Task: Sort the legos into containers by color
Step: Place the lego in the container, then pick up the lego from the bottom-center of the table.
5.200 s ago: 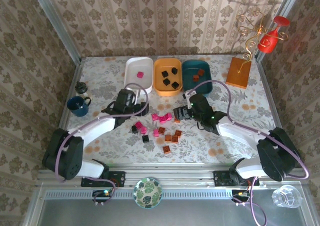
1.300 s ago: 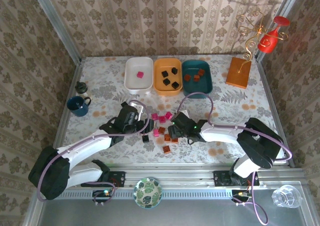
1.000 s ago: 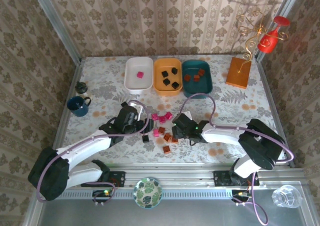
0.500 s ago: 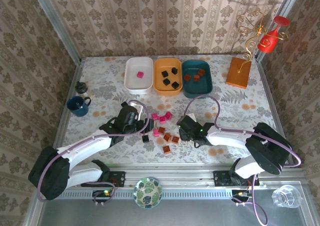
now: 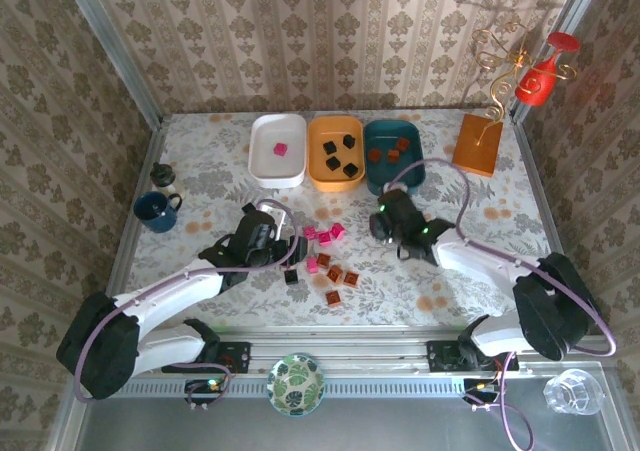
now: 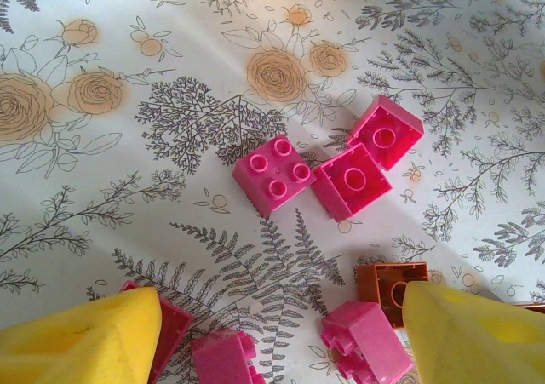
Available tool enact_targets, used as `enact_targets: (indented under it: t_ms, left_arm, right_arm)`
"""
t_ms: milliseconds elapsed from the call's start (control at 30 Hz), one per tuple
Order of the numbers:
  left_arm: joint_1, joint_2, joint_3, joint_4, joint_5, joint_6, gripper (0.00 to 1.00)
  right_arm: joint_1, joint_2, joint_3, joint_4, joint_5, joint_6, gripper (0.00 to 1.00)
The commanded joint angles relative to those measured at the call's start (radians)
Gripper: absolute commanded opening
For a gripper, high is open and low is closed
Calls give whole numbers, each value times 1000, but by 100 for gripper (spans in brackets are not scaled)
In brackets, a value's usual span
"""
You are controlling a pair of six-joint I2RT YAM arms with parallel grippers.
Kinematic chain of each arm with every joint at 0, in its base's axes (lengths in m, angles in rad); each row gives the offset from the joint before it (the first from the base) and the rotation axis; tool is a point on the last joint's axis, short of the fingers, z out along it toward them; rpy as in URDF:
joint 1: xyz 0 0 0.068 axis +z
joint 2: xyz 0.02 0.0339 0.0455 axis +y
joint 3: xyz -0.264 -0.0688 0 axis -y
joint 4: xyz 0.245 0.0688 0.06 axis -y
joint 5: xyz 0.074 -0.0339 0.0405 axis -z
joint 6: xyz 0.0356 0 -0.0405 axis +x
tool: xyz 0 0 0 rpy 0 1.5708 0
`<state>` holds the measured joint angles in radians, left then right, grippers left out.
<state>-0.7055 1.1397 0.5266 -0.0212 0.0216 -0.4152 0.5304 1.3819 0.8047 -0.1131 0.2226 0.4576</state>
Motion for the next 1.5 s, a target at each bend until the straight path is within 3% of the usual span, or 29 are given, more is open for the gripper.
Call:
enact_targets:
  t_ms: [0, 333, 467, 533, 700, 867, 1033, 1100, 1333, 1467]
  left_arm:
    - [2, -14, 21, -11, 0, 3, 76]
    - [1, -64, 10, -38, -7, 2, 76]
    - [2, -66, 6, -39, -9, -1, 76]
    - [3, -64, 1, -39, -10, -2, 76]
    - [1, -64, -9, -45, -21, -4, 76]
    - [1, -58, -21, -19, -1, -18, 77]
    - [-7, -10, -10, -1, 4, -18, 77]
    - [-4, -6, -11, -2, -18, -15, 76]
    - [23, -54, -47, 3, -55, -16, 76]
    - [38, -64, -61, 20, -52, -23, 76]
  right_arm:
    - [-105, 73, 109, 109, -45, -35, 36]
    - [-278, 551, 532, 79, -130, -32, 38]
    - [-301, 645, 631, 38, -142, -42, 43]
    - [-312, 658, 660, 14, -155, -45, 50]
    - [-320, 548, 628, -19, -175, -79, 67]
    - [-285, 261, 390, 32, -240, -66, 74]
    - [-89, -53, 96, 32, -196, -133, 78]
    - [-4, -113, 28, -7, -154, -153, 78]
    - [245, -236, -119, -144, -143, -290, 81]
    - [299, -203, -166, -136, -175, -312, 85]
